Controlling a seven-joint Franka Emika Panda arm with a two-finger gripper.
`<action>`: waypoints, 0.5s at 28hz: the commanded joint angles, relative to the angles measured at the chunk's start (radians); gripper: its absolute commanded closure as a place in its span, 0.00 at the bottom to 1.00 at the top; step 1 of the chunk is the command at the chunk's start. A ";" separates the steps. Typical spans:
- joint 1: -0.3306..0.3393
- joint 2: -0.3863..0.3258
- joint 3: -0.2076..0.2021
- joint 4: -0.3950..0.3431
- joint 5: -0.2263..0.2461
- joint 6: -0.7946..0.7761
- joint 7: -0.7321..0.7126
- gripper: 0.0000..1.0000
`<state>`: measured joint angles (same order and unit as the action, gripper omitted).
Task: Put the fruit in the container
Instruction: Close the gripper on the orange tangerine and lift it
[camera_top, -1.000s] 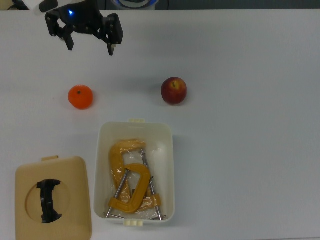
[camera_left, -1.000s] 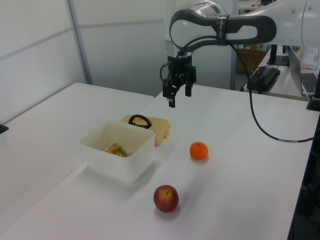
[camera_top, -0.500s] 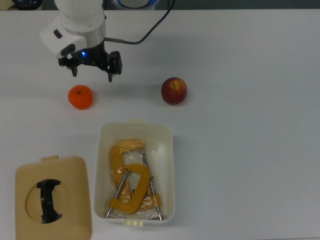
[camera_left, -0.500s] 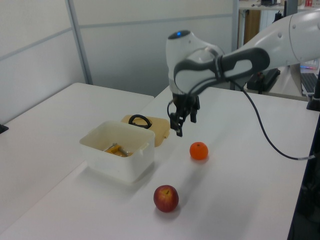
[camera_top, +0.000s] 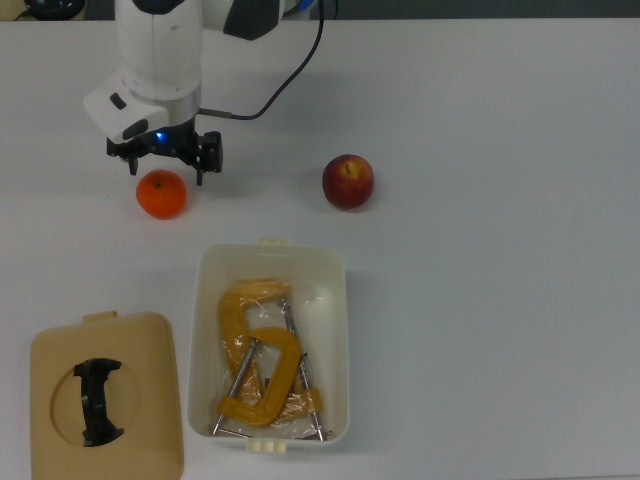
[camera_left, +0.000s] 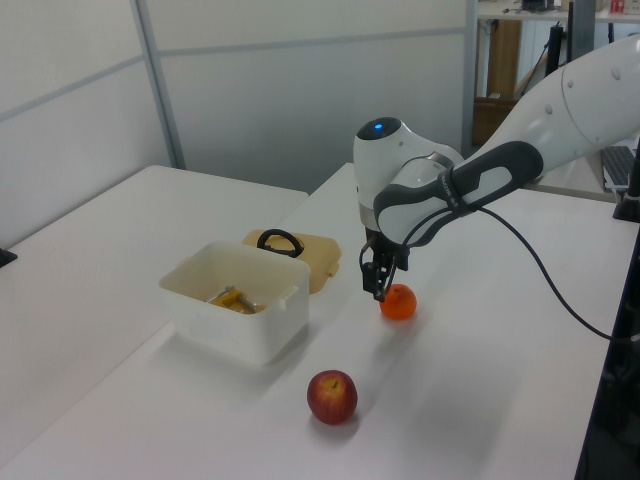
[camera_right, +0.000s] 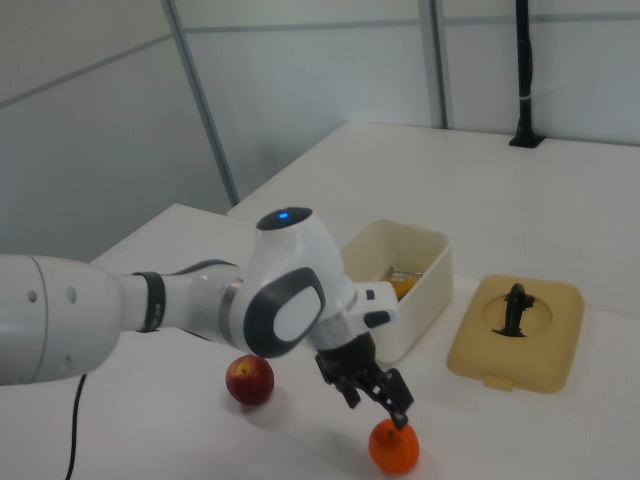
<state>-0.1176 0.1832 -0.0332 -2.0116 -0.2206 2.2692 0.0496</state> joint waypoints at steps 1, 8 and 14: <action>0.007 0.045 -0.031 -0.015 -0.049 0.078 0.009 0.00; 0.010 0.076 -0.034 -0.030 -0.108 0.090 0.019 0.00; 0.012 0.081 -0.034 -0.036 -0.128 0.093 0.019 0.00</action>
<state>-0.1147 0.2790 -0.0599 -2.0200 -0.3127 2.3331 0.0496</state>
